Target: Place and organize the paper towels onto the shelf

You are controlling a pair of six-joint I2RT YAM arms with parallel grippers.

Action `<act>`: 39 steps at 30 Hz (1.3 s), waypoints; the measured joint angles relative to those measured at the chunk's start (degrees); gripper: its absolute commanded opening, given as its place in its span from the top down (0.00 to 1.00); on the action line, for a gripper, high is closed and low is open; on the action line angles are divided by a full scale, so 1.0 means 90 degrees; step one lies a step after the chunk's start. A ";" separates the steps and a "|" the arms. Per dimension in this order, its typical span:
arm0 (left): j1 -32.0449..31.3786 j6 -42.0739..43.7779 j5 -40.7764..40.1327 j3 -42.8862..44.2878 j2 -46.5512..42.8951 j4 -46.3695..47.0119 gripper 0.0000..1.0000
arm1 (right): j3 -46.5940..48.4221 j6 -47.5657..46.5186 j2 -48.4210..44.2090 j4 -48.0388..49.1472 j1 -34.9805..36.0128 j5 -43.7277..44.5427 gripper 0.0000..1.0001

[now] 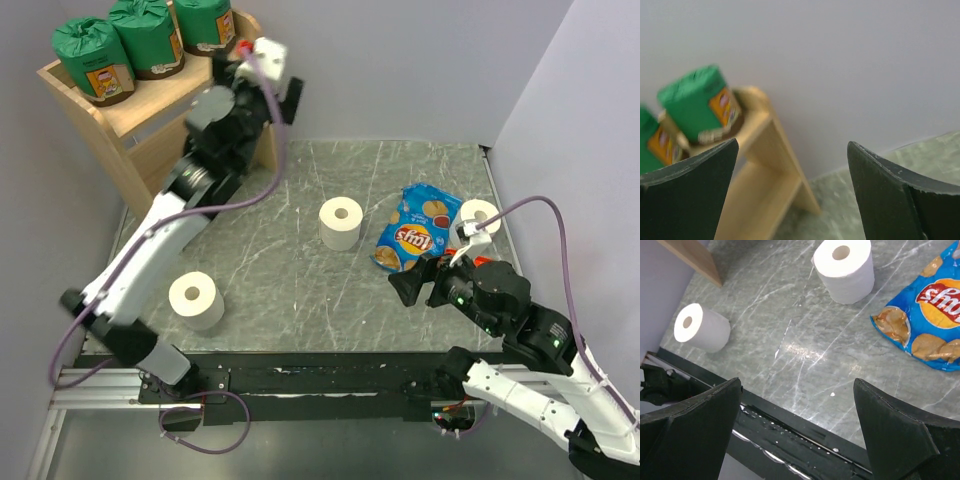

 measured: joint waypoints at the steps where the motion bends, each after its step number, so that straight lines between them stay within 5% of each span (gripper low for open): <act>1: -0.0029 -0.0304 -0.0158 -0.0262 -0.0287 -0.0138 0.04 | -0.0058 0.0051 -0.0080 0.0005 0.0000 0.0002 0.00; 12: 0.0019 -0.4439 -0.1659 -0.3322 -0.3279 -0.2939 0.04 | -0.0328 0.0413 -0.0323 0.0039 0.0000 0.0036 0.00; 19: 0.0019 -0.6496 -0.1841 -0.6064 -0.4641 -0.3861 0.01 | -0.0848 0.0338 -0.0284 0.0267 0.0000 -0.0306 0.01; 24: 0.0019 -0.7927 -0.1931 -0.7074 -0.5387 -0.4269 0.01 | -0.0969 0.0340 -0.0287 0.0396 0.0000 -0.0389 0.01; 28: 0.0019 -0.9156 -0.2174 -0.7252 -0.5115 -0.4792 0.02 | -0.0969 0.0342 -0.0287 0.0493 0.0000 -0.0432 0.01; 34: 0.0019 -1.1186 -0.2650 -0.6759 -0.3432 -0.6404 0.05 | -0.0969 0.0345 -0.0287 0.0537 0.0000 -0.0474 0.01; 39: 0.0019 -1.1487 -0.2664 -0.6727 -0.3011 -0.6613 0.10 | -0.0969 0.0345 -0.0240 0.0593 0.0000 -0.0505 0.01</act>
